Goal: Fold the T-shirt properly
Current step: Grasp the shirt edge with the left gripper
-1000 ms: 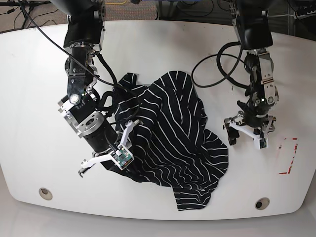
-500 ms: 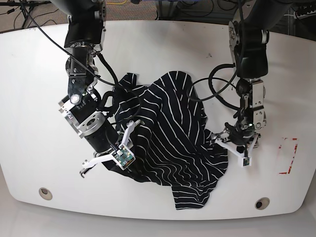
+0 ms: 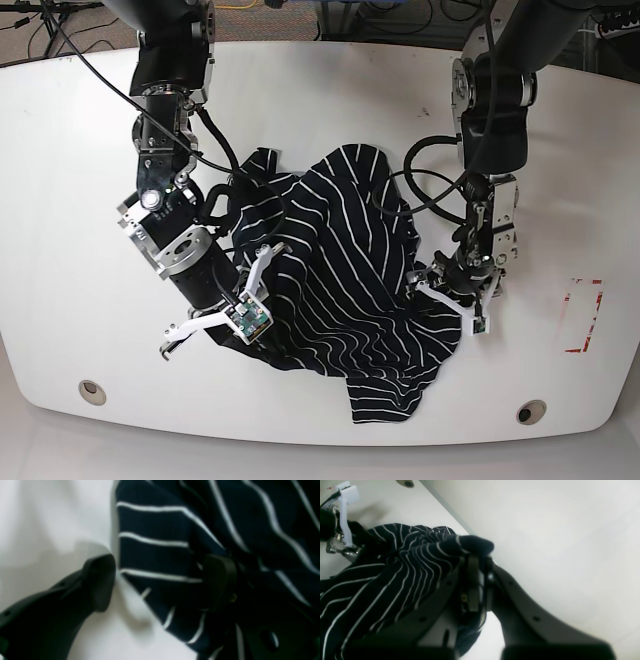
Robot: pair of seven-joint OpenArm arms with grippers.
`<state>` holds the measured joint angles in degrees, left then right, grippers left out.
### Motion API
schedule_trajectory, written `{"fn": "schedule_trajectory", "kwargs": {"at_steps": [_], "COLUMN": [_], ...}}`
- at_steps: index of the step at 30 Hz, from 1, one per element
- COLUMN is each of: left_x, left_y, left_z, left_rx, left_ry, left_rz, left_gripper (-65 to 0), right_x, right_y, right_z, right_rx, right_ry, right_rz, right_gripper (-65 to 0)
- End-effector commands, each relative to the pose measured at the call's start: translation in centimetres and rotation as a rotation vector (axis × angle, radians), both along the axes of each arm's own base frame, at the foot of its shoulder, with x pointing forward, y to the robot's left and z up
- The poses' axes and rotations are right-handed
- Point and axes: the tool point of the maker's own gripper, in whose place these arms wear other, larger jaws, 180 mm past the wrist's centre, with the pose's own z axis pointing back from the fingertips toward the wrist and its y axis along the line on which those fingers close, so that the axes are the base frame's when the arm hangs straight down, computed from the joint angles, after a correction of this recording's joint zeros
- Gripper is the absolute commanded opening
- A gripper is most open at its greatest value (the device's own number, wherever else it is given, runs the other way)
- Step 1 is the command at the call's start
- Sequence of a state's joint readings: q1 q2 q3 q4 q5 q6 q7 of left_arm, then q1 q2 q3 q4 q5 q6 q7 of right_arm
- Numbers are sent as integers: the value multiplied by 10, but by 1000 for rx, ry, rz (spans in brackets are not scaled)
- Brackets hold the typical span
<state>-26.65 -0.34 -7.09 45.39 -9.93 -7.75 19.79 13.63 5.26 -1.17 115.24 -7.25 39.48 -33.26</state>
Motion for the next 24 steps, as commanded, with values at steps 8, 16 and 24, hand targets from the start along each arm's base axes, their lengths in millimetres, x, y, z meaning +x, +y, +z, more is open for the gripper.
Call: {"fn": "schedule_trajectory", "kwargs": {"at_steps": [8, 16, 24], "left_x": [3, 5, 9], "left_y": [-12, -10, -4], "left_z": [0, 2, 13], "left_rx": [4, 4, 11], "left_ry": [6, -17, -51], "left_rz": [-35, -24, -15], "left_gripper": [-317, -650, -650], "right_x": [1, 1, 7], "right_y": [3, 2, -21], "right_z": [22, 23, 27], "right_rx": [23, 25, 49], "right_ry": [-68, -69, -76], "right_rz": [17, 13, -51], "right_gripper": [-650, -650, -650]}}
